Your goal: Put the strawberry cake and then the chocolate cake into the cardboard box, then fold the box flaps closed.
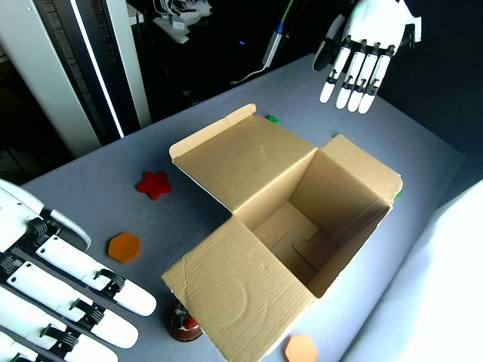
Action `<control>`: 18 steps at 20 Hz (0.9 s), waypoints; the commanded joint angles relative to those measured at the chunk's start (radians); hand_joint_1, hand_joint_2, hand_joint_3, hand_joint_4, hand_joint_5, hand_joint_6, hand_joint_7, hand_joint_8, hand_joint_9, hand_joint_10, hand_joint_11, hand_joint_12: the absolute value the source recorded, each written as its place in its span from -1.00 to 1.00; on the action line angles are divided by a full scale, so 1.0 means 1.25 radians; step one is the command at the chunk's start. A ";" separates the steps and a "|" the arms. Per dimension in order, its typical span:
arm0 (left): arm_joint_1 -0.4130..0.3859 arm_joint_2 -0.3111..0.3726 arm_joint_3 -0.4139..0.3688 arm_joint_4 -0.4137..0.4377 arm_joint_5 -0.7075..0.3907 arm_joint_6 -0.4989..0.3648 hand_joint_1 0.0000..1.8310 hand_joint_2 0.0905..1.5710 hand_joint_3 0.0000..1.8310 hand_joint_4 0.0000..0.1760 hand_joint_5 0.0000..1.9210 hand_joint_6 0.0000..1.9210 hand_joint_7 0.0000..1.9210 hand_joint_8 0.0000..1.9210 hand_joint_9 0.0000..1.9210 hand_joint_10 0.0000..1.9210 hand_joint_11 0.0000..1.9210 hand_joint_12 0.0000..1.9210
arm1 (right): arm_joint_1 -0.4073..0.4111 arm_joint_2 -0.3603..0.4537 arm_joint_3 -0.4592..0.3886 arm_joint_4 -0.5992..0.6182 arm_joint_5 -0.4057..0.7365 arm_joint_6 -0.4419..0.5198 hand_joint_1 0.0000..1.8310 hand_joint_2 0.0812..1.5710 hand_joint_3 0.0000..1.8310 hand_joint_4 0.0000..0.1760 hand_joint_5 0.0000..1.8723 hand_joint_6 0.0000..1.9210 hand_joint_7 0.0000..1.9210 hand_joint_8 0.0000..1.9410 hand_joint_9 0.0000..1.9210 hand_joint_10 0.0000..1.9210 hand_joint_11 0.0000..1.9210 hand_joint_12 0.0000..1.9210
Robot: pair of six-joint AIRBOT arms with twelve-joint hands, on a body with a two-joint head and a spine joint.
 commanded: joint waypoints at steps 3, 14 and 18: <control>0.011 0.002 0.006 -0.087 0.000 0.015 0.21 0.24 -1.00 0.00 -0.98 -1.00 -1.00 -1.00 -0.99 -1.00 -1.00 -0.62 | 0.007 0.010 0.002 -0.006 0.093 0.000 0.18 0.27 -1.00 -0.52 -1.00 -1.00 -1.00 -1.00 -1.00 -1.00 -1.00 -1.00; 0.218 -0.059 -0.009 -0.251 0.076 0.130 0.26 0.19 -1.00 0.05 -0.97 -1.00 -0.98 -1.00 -0.96 -0.99 -1.00 -0.59 | 0.006 0.010 0.002 -0.006 0.093 0.000 0.21 0.32 -0.99 -0.62 -1.00 -1.00 -1.00 -1.00 -1.00 -1.00 -1.00 -1.00; 0.257 -0.085 -0.007 -0.290 0.099 0.151 0.26 0.17 -1.00 0.02 -0.97 -1.00 -1.00 -1.00 -0.95 -0.99 -1.00 -0.61 | 0.006 0.010 0.002 -0.006 0.094 0.000 0.28 0.26 -1.00 -0.53 -1.00 -1.00 -1.00 -1.00 -1.00 -1.00 -1.00 -1.00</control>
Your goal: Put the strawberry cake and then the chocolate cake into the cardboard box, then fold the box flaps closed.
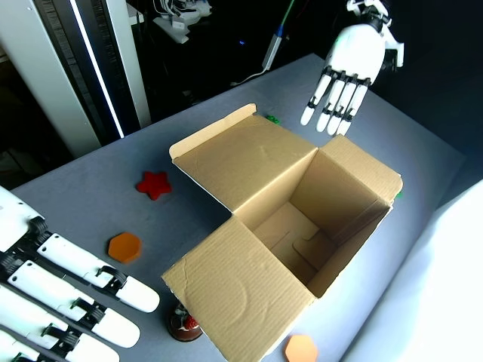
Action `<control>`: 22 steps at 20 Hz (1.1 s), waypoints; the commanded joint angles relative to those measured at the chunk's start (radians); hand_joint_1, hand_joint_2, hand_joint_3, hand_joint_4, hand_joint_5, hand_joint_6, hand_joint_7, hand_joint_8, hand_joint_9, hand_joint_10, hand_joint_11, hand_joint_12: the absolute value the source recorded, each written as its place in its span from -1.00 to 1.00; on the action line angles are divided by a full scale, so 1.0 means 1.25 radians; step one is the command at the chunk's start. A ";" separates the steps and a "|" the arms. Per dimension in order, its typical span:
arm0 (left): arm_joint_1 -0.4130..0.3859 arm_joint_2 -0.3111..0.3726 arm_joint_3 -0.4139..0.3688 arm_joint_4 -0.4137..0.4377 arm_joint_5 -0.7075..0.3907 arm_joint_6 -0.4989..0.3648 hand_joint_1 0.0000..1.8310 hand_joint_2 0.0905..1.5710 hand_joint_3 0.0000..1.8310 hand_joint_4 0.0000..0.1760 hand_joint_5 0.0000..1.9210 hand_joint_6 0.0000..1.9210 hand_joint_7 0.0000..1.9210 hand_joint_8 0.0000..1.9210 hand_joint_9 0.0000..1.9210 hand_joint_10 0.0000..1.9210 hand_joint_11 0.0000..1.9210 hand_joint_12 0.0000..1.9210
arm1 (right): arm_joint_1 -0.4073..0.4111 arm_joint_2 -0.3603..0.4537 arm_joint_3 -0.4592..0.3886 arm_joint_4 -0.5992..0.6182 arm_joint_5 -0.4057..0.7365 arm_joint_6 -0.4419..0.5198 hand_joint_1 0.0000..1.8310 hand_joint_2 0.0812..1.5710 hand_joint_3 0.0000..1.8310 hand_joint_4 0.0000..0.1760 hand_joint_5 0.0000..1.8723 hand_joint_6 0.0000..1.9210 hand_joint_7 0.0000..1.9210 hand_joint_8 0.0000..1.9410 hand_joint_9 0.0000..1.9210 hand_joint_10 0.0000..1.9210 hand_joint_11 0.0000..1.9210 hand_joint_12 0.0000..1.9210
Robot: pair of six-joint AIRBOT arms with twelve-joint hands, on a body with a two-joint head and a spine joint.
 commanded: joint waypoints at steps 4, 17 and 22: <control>0.011 -0.042 0.042 -0.085 -0.004 0.029 0.25 0.20 -0.99 0.00 -0.94 -0.99 -0.98 -1.00 -0.94 -0.99 -1.00 -0.58 | 0.006 0.011 0.001 -0.006 0.095 -0.001 0.31 0.26 -1.00 -0.52 -1.00 -1.00 -1.00 -1.00 -1.00 -1.00 -1.00 -1.00; 0.051 -0.192 0.214 -0.140 0.013 0.043 0.31 0.22 -0.99 -0.05 -0.93 -1.00 -0.98 -1.00 -0.92 -1.00 -1.00 -0.60 | 0.007 0.011 0.001 -0.006 0.096 -0.001 0.34 0.34 -0.98 -0.59 -1.00 -1.00 -1.00 -1.00 -1.00 -1.00 -1.00 -1.00; 0.049 -0.238 0.268 -0.137 0.022 0.043 0.36 0.22 -1.00 -0.07 -0.89 -0.99 -0.98 -1.00 -0.93 -1.00 -1.00 -0.59 | 0.007 0.011 0.001 -0.006 0.097 -0.001 0.36 0.29 -1.00 -0.46 -1.00 -1.00 -1.00 -1.00 -1.00 -1.00 -1.00 -1.00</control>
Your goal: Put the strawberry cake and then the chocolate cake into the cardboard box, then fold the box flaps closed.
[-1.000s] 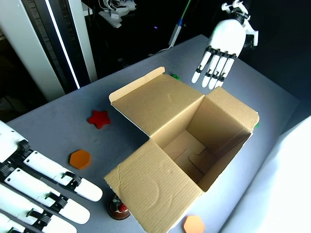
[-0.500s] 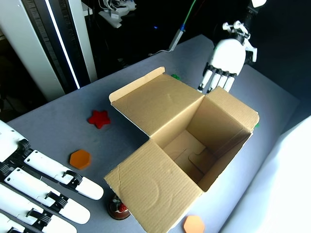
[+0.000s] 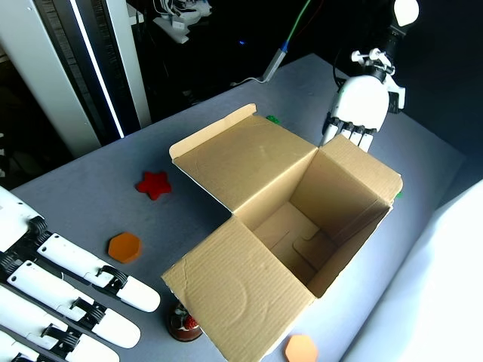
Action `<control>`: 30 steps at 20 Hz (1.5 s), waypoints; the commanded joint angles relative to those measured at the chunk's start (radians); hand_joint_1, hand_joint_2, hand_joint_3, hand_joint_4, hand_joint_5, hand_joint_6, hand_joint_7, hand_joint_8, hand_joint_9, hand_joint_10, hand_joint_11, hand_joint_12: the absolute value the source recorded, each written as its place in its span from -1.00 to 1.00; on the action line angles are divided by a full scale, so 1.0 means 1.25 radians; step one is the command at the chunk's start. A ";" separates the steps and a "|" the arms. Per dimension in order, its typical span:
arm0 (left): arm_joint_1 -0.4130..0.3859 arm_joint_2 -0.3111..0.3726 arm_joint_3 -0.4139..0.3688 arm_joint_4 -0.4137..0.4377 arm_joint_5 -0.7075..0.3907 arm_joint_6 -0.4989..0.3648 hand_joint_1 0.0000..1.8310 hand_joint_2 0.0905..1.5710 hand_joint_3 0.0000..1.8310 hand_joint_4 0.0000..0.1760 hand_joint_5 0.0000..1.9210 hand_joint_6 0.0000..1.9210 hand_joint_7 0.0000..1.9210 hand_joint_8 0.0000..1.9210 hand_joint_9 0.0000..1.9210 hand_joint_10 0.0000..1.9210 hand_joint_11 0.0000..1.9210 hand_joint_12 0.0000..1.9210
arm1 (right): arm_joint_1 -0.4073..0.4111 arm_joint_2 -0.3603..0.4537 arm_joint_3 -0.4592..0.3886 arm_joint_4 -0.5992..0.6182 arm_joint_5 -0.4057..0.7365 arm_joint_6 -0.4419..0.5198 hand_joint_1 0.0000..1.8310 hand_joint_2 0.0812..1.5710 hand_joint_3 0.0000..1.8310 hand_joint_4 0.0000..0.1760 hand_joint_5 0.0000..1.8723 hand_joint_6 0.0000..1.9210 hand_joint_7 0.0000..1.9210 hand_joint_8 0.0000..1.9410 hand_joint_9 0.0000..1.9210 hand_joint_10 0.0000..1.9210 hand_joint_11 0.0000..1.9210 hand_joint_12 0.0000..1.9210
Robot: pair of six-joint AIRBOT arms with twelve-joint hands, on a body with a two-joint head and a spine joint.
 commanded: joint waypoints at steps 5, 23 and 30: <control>-0.005 -0.034 0.042 -0.041 -0.002 0.003 0.38 0.23 -1.00 0.08 -0.95 -1.00 -1.00 -1.00 -0.99 -1.00 -1.00 -0.65 | 0.007 0.011 0.001 -0.007 0.094 -0.001 0.36 0.28 -1.00 -0.39 -1.00 -1.00 -1.00 -1.00 -1.00 -1.00 -1.00 -1.00; 0.041 -0.181 0.235 -0.029 -0.001 0.004 0.37 0.24 -1.00 0.20 -0.97 -0.99 -1.00 -1.00 -0.97 -0.99 -1.00 -0.55 | 0.008 0.009 0.001 -0.007 0.093 -0.001 0.37 0.30 -0.99 -0.46 -1.00 -1.00 -1.00 -1.00 -1.00 -1.00 -1.00 -1.00; 0.053 -0.211 0.288 -0.042 -0.003 0.015 0.39 0.23 -1.00 0.21 -0.66 -0.97 -0.63 -0.98 -0.48 -0.89 -0.86 0.27 | 0.008 0.006 0.001 -0.007 0.092 -0.002 0.31 0.35 -0.97 -0.43 -1.00 -1.00 -1.00 -1.00 -1.00 -1.00 -1.00 -1.00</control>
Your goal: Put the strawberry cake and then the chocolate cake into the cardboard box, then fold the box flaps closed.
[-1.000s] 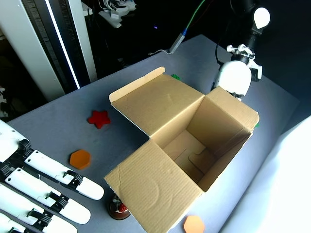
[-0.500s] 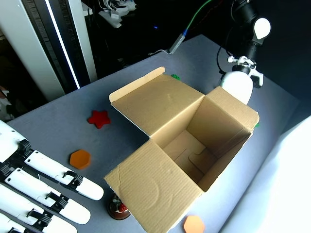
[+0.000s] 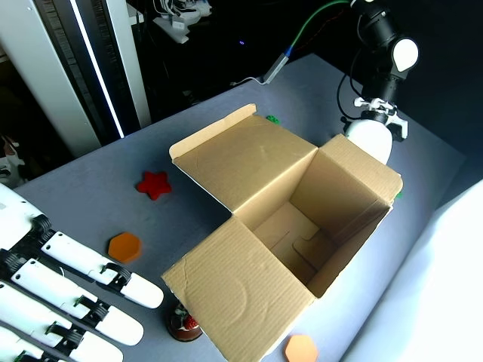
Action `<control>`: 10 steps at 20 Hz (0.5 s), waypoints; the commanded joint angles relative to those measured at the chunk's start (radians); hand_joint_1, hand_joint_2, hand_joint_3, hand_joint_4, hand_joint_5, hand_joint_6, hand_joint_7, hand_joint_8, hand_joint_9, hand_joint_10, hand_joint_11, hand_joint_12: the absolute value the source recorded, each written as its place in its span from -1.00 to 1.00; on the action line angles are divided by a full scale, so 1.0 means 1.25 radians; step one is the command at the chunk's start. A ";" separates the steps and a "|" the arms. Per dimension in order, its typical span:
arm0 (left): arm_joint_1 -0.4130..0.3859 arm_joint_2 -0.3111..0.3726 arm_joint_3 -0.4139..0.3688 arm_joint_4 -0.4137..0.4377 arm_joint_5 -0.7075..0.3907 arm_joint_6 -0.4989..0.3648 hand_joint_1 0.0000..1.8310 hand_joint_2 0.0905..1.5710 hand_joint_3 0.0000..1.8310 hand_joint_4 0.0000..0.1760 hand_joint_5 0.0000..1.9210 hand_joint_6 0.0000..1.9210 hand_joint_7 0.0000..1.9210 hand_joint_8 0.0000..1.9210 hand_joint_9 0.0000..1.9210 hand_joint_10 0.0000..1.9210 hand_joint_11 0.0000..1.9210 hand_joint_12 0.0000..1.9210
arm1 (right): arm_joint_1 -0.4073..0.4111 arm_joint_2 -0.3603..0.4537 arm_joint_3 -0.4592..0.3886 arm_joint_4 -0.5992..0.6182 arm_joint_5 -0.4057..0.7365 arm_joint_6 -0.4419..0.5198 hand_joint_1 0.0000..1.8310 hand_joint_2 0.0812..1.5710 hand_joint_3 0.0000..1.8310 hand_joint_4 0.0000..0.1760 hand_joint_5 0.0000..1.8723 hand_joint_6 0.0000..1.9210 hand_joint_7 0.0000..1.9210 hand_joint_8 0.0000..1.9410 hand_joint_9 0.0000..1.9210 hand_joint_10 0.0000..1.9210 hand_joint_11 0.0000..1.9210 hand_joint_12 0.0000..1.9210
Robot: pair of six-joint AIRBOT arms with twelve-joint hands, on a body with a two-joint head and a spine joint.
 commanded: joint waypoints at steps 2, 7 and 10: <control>0.002 0.000 0.007 -0.024 -0.006 0.006 0.45 0.28 -1.00 -0.35 -0.48 -0.98 -0.36 -0.97 -0.30 -0.57 -0.62 0.41 | 0.008 0.008 0.001 -0.008 0.092 -0.002 0.30 0.35 -0.97 -0.42 -0.99 -1.00 -1.00 -1.00 -1.00 -1.00 -1.00 -1.00; 0.000 -0.002 0.005 -0.024 -0.006 0.005 0.49 0.42 -1.00 -1.00 -0.15 0.09 -0.04 0.10 0.01 0.35 -0.13 0.48 | 0.008 0.008 0.001 -0.008 0.091 -0.002 0.23 0.39 -0.96 -0.45 -0.97 -0.99 -0.97 -0.99 -1.00 -1.00 -1.00 -1.00; 0.001 0.002 0.000 -0.024 -0.007 0.005 0.50 0.39 -1.00 -1.00 -0.05 -0.09 -0.04 0.12 0.03 0.35 -0.09 0.50 | 0.008 0.008 0.001 -0.008 0.091 -0.004 0.23 0.39 -0.96 -0.42 -0.97 -0.99 -0.97 -0.99 -1.00 -1.00 -1.00 -1.00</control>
